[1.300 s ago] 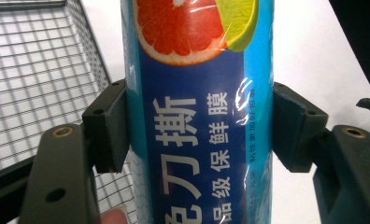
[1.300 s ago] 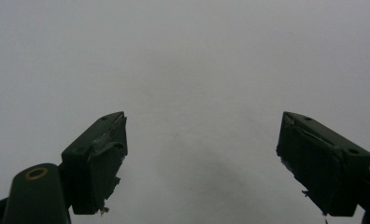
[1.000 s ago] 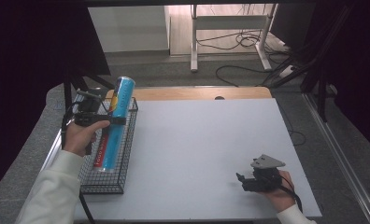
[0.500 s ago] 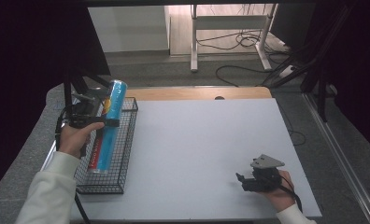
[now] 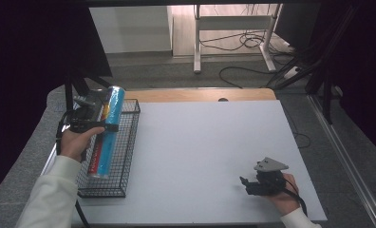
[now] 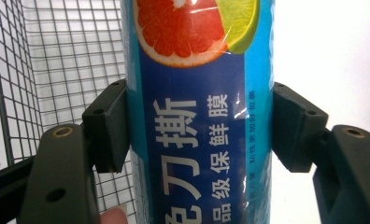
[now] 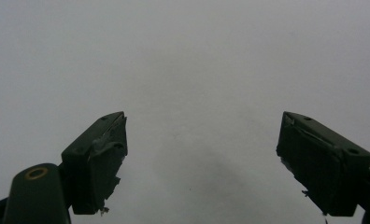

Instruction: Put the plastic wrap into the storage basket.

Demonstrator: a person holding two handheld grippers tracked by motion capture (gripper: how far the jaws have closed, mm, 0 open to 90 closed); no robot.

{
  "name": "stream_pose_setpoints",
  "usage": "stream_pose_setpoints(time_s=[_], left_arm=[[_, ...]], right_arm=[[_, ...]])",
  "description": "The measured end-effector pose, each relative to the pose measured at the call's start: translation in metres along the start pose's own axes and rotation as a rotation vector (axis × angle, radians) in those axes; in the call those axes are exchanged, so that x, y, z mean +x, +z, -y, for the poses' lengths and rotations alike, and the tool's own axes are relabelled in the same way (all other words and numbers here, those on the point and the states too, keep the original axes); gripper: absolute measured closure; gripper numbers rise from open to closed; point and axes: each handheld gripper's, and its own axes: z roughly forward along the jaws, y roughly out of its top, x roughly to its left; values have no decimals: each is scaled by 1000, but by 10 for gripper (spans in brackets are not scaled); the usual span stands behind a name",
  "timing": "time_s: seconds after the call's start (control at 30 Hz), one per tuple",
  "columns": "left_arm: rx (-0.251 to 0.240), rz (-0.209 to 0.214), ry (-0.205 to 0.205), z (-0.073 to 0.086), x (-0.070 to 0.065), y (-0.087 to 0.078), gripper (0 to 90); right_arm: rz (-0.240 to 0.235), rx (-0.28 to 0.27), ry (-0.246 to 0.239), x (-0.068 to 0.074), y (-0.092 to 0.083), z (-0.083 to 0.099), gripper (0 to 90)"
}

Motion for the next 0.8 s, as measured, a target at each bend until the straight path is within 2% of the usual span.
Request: stream_pose_setpoints(time_s=[0.33, 0.5, 0.6, 0.73, 0.8], left_arm=[[37, -49, 1, 1, 4, 17, 316], [51, -60, -9, 2, 6, 26, 316], [70, -85, -4, 3, 7, 33, 316], [77, -91, -19, 4, 8, 43, 316], [91, -103, -7, 5, 8, 47, 316]], right_arm=[[2, 2, -2, 0, 1, 0, 167], [3, 5, -7, 0, 0, 0, 166], [3, 5, -8, 0, 1, 1, 166], [2, 7, -12, 0, 1, 1, 167], [3, 8, -12, 0, 1, 1, 166]])
